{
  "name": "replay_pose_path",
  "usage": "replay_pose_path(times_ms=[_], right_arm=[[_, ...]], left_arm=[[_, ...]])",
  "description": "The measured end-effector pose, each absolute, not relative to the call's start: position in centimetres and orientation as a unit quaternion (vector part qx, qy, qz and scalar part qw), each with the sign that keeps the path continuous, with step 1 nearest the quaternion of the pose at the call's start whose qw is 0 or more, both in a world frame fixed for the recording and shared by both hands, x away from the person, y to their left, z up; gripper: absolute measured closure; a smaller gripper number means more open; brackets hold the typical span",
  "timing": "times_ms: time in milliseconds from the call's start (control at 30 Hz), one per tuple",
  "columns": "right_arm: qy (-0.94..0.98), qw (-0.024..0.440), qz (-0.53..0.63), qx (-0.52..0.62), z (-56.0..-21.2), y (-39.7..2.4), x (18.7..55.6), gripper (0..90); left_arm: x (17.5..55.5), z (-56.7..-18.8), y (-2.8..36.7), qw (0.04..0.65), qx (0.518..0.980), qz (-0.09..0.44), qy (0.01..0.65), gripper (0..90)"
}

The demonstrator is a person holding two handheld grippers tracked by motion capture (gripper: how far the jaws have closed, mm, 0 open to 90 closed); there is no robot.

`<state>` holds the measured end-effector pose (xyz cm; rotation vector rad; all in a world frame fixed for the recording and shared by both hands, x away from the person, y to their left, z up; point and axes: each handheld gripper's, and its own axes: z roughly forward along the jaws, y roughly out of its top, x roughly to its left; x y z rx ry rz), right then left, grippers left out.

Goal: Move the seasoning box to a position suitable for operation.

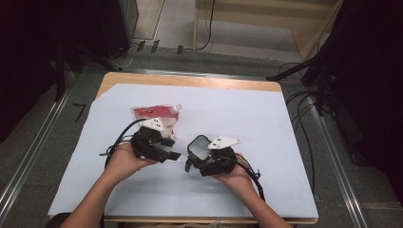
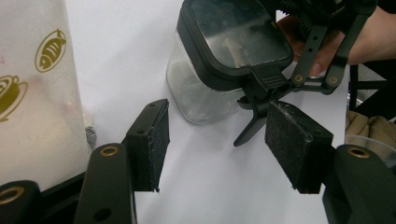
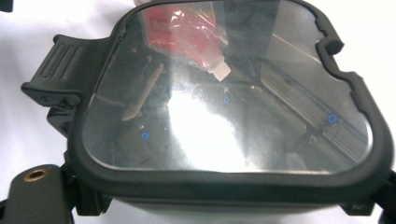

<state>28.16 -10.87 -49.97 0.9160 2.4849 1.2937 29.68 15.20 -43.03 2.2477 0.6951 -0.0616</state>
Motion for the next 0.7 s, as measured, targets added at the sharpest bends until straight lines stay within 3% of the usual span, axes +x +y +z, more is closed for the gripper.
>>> replay_pose_path(times_ms=[300, 433, 600, 700], right_arm=[[0.844, 0.087, 0.430, 0.308, -49.3, -11.9, 27.7, 13.6], [0.843, 0.062, 0.423, 0.325, -48.8, -12.9, 27.2, 14.6], [0.844, 0.068, 0.419, 0.327, -48.3, -13.8, 26.9, 15.2], [0.845, 0.065, 0.422, 0.323, -47.8, -14.6, 26.6, 19.2]], left_arm=[[29.7, -43.0, 15.3, 0.388, 0.880, -0.023, 0.271, 42.1], [29.6, -42.9, 15.2, 0.389, 0.881, -0.023, 0.268, 43.7], [29.6, -42.9, 15.1, 0.386, 0.883, -0.025, 0.265, 45.3], [29.6, -42.9, 15.1, 0.388, 0.880, -0.034, 0.272, 46.6]])
